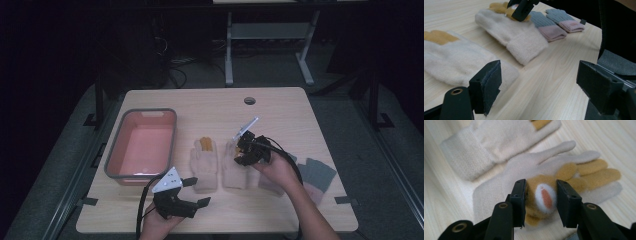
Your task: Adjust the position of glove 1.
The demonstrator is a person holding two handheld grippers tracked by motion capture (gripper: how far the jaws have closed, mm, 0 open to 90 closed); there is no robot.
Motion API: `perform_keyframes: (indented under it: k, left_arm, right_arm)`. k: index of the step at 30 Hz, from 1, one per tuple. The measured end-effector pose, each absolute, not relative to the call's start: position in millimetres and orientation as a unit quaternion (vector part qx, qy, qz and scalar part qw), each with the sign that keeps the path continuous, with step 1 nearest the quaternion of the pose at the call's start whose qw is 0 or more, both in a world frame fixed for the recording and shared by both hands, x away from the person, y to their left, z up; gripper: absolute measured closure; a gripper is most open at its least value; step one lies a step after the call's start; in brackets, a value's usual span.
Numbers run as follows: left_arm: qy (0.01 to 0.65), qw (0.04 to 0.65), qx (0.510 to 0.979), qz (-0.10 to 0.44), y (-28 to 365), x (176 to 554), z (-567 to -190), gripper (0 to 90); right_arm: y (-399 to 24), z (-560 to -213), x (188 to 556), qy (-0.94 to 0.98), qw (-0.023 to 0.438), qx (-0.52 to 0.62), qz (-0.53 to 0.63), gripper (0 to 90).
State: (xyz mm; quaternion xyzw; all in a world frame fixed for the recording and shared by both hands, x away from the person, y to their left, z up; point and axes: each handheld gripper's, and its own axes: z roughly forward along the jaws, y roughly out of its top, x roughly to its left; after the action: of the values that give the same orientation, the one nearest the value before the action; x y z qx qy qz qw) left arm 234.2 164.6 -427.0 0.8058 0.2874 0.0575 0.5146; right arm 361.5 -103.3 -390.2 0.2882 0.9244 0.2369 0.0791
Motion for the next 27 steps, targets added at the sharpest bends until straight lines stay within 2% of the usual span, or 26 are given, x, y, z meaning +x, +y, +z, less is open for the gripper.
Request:
perform_keyframes:
  k: [15,27]
  left_arm:
    - [0.297,0.520,0.798,0.062,168.5,233.6,-425.4,20.2]
    - [0.305,0.523,0.793,0.064,170.8,233.9,-425.0,20.4]
  right_arm:
    - [-87.4,-362.8,352.2,0.928,0.098,0.256,0.253,61.6]
    - [-52.2,-357.6,359.1,0.936,0.085,0.221,0.260,61.6]
